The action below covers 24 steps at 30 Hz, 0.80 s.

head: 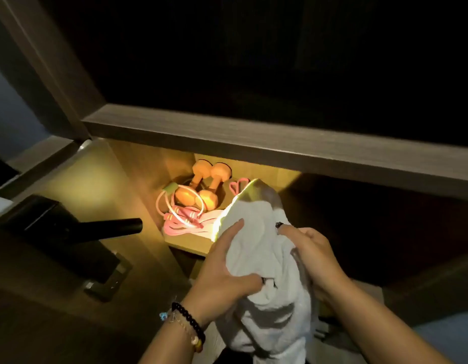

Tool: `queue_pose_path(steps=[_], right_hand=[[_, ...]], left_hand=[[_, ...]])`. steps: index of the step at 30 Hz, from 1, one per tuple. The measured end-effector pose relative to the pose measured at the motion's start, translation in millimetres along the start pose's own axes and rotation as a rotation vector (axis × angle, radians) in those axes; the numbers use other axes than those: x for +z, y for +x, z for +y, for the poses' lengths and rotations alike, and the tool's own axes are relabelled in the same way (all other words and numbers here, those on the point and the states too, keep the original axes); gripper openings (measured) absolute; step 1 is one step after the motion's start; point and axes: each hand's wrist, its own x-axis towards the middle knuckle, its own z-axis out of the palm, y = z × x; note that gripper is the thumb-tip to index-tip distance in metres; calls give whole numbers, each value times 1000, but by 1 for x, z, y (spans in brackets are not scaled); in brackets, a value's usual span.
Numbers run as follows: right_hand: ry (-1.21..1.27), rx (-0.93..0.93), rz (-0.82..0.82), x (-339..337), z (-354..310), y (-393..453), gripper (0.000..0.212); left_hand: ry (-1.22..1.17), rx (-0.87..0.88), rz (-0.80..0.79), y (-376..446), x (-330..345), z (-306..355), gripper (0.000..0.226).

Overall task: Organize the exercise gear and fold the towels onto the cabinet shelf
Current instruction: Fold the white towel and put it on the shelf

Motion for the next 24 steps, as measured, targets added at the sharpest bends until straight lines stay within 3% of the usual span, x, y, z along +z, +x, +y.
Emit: queue_pose_path(steps=[4,6,9,12,16,19,22,24], right_hand=[[-39,-189,73,-4,41,-22,51],[-63,-284,131,-3,66,-43,41],[-50,-403,162,4,103,-82,41],[-91,-501,165,8,125,-124,56],[-319,-555,64,3,128,-174,55],[-444,-548,-42,-12,120,-197,67],[-566,-557,-102,-30,115,-210,70],[-599,-567,-102,-36,118,-212,65]], left_hand=[[-134,120,105,-14,17,-39,55],[-233,147,125,-28,22,-66,32],[-306,185,133,-57,28,-99,17],[-370,251,25,-89,31,-112,19],[-530,285,-59,-121,32,-112,23],[-636,307,-79,-138,31,-103,19],[-578,281,-16,-144,24,-99,58],[-491,230,-26,-136,24,-102,55]])
